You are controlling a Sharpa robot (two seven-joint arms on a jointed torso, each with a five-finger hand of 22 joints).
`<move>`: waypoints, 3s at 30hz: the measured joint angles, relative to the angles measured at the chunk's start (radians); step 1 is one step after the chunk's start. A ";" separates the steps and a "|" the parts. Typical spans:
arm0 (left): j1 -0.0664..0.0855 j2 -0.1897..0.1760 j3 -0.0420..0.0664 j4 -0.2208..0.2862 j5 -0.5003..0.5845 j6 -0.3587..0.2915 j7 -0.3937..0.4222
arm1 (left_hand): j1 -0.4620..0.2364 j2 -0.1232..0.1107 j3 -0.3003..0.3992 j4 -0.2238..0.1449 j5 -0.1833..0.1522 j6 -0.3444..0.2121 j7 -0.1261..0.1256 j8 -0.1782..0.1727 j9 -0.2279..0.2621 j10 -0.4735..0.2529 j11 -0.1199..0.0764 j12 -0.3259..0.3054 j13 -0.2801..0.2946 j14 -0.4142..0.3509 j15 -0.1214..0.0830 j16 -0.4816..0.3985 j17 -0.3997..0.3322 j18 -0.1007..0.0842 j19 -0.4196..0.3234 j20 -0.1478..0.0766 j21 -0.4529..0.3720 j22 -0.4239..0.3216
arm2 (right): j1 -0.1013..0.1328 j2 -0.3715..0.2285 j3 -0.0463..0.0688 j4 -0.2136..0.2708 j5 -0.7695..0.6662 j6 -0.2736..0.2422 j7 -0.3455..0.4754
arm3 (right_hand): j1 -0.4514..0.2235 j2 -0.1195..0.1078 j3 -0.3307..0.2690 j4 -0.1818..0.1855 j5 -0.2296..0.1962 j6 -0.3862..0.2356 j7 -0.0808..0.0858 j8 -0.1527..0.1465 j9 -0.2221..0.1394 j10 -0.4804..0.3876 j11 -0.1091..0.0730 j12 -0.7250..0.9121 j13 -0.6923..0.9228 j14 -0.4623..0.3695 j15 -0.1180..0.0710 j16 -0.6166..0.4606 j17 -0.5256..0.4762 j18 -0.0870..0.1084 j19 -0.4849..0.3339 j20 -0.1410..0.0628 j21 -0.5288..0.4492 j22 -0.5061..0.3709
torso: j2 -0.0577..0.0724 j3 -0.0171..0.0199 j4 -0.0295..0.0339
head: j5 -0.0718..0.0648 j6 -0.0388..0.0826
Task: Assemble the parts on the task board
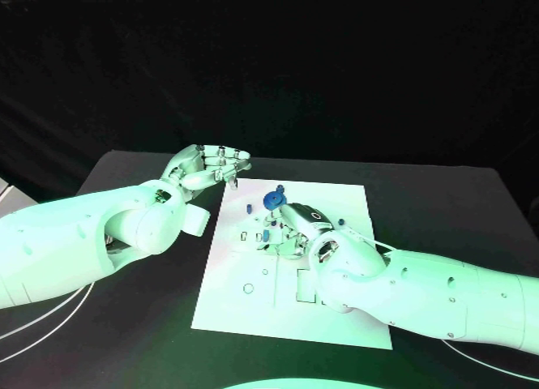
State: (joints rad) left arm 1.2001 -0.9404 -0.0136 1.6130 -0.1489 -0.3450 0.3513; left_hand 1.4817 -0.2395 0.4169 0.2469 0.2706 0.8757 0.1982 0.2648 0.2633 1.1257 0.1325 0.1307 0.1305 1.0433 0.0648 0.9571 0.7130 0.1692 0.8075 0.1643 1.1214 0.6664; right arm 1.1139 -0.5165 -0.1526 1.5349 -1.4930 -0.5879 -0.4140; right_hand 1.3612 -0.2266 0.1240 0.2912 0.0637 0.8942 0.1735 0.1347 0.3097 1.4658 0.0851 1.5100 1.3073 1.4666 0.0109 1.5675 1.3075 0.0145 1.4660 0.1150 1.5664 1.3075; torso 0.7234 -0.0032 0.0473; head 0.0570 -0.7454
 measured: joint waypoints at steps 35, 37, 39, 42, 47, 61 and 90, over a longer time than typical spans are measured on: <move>0.111 0.172 -0.011 -0.172 -0.683 0.462 -0.758 | -0.328 0.107 -0.171 0.047 -0.003 0.025 -0.100 0.351 0.218 0.106 -0.109 1.063 0.845 0.422 -0.090 0.561 0.595 -0.086 0.497 -0.078 0.327 0.564 | 0.174 -0.364 0.026 0.150 0.631 0.002 0.338 | 0.067 0.046 0.031 -0.003 0.106 0.047 -0.018 0.035 0.003 0.001 -0.006 -0.004 0.001 0.000 0.000 0.000 0.001 0.000 0.000 0.000 -0.008 0.001 | -0.028 0.0102 -0.0124 | 0.028 -0.018; 0.114 0.189 -0.015 -0.183 -0.715 0.490 -0.797 | -0.336 0.109 -0.173 0.049 -0.004 0.025 -0.100 0.351 0.220 0.106 -0.109 1.063 0.841 0.422 -0.090 0.561 0.595 -0.086 0.497 -0.078 0.327 0.566 | 0.174 -0.365 0.026 0.148 0.644 0.002 0.338 | 0.067 0.046 0.031 -0.003 0.109 0.047 -0.018 0.035 0.003 0.001 -0.006 -0.004 0.001 0.000 0.000 0.000 0.001 0.000 0.000 0.000 -0.008 0.001 | -0.029 0.0114 -0.0124 | 0.029 -0.019; 0.116 0.205 -0.018 -0.194 -0.739 0.512 -0.826 | -0.339 0.109 -0.178 0.046 -0.004 0.021 -0.104 0.351 0.222 0.106 -0.109 1.063 0.838 0.422 -0.090 0.561 0.595 -0.086 0.497 -0.078 0.327 0.566 | 0.175 -0.366 0.026 0.145 0.651 0.003 0.337 | 0.067 0.046 0.031 -0.003 0.109 0.047 -0.018 0.035 0.003 0.001 -0.006 -0.004 0.001 0.000 0.000 0.000 0.000 0.000 0.000 0.000 -0.012 0.001 | -0.030 0.0119 -0.0124 | 0.030 -0.021; 0.120 0.227 -0.023 -0.212 -0.770 0.543 -0.865 | -0.351 0.107 -0.185 0.048 -0.007 0.019 -0.105 0.351 0.227 0.106 -0.109 1.063 0.835 0.422 -0.090 0.561 0.595 -0.086 0.501 -0.082 0.327 0.566 | 0.176 -0.367 0.026 0.142 0.660 0.004 0.334 | 0.067 0.046 0.031 -0.003 0.109 0.047 -0.018 0.035 0.003 0.001 -0.006 -0.004 0.001 0.000 0.000 0.000 0.000 0.000 0.000 0.000 -0.012 0.001 | -0.030 0.0125 -0.0124 | 0.031 -0.023; 0.124 0.258 -0.034 -0.239 -0.801 0.583 -0.907 | -0.371 0.108 -0.198 0.048 -0.009 0.008 -0.102 0.351 0.232 0.096 -0.107 1.057 0.827 0.422 -0.090 0.561 0.595 -0.086 0.501 -0.082 0.327 0.565 | 0.176 -0.368 0.026 0.139 0.667 0.005 0.329 | 0.067 0.046 0.031 -0.003 0.109 0.047 -0.018 0.035 0.003 0.001 -0.006 -0.008 0.000 0.000 0.000 0.000 0.000 0.000 0.000 0.000 -0.012 0.000 | -0.030 0.0128 -0.0134 | 0.032 -0.024; 0.124 0.336 -0.059 -0.302 -0.822 0.644 -0.951 | -0.377 0.110 -0.203 0.048 -0.013 -0.011 -0.097 0.347 0.234 0.082 -0.100 1.045 0.812 0.422 -0.090 0.561 0.595 -0.086 0.501 -0.082 0.327 0.560 | 0.176 -0.361 0.026 0.129 0.671 0.011 0.311 | 0.067 0.046 0.031 -0.003 0.109 0.047 -0.018 0.035 0.002 0.001 -0.006 -0.008 0.000 0.000 0.000 0.000 0.000 0.000 0.000 0.000 -0.016 0.000 | -0.027 0.0106 -0.0143 | 0.033 -0.033; 0.124 0.362 -0.061 -0.308 -0.815 0.678 -0.956 | -0.347 0.139 -0.200 0.045 -0.013 -0.014 -0.093 0.343 0.248 0.082 -0.100 1.045 0.825 0.422 -0.090 0.561 0.595 -0.086 0.500 -0.082 0.326 0.567 | 0.177 -0.349 0.026 0.116 0.668 0.031 0.284 | 0.067 0.046 0.031 -0.003 0.104 0.044 -0.015 0.035 0.002 0.001 -0.006 -0.008 0.000 0.000 0.000 0.000 0.000 0.000 0.000 0.000 -0.016 0.000 | -0.029 0.0104 -0.0124 | 0.027 -0.046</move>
State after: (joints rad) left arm 1.3236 -0.5785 -0.0744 1.3050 -0.9634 0.3333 -0.6043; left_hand 1.1345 -0.1000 0.2169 0.2922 0.2580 0.8614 0.1051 0.6074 0.5110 1.2079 0.0322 1.1756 0.9552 1.4650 -0.0249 1.5179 1.3075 0.0833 1.3080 0.0824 1.4476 1.2338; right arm 1.2904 -0.8659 -0.1266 1.6513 -0.8249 -0.5565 -0.1304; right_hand 1.4280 -0.1806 0.1548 0.2882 0.1678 0.9382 0.1586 0.1701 0.3119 1.4669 0.0787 1.5022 1.3075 1.4667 0.0108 1.5675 1.3074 0.0144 1.4661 0.1149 1.5505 1.3075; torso 0.6944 0.0072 0.0349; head 0.0839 -0.7910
